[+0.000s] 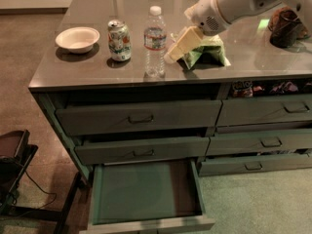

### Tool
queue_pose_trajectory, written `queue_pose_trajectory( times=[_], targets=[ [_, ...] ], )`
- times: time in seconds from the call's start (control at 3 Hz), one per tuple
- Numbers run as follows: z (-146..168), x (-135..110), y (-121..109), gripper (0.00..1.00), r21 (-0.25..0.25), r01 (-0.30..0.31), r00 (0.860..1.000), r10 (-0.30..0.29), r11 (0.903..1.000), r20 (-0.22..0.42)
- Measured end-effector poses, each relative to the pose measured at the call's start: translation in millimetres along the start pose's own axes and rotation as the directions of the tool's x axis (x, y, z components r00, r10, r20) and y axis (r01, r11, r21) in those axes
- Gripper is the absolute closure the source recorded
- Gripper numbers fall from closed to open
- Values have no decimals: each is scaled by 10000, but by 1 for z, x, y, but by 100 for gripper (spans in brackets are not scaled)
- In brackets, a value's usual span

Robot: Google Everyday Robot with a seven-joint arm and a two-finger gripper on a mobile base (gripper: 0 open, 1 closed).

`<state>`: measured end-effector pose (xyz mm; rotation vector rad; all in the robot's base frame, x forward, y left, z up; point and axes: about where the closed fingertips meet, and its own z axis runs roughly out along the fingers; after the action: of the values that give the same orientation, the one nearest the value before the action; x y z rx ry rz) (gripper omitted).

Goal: Place water bottle into bottom drawer

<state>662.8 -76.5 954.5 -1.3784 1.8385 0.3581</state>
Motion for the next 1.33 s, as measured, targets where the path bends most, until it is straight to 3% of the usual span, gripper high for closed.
queue_pose_trajectory(
  times=[0.67, 1.33],
  targets=[
    [33, -25, 1, 0, -364, 118, 9964, -86, 9993, 847],
    [75, -53, -1, 0, -805, 86, 9830, 63, 9967, 1837]
  ],
)
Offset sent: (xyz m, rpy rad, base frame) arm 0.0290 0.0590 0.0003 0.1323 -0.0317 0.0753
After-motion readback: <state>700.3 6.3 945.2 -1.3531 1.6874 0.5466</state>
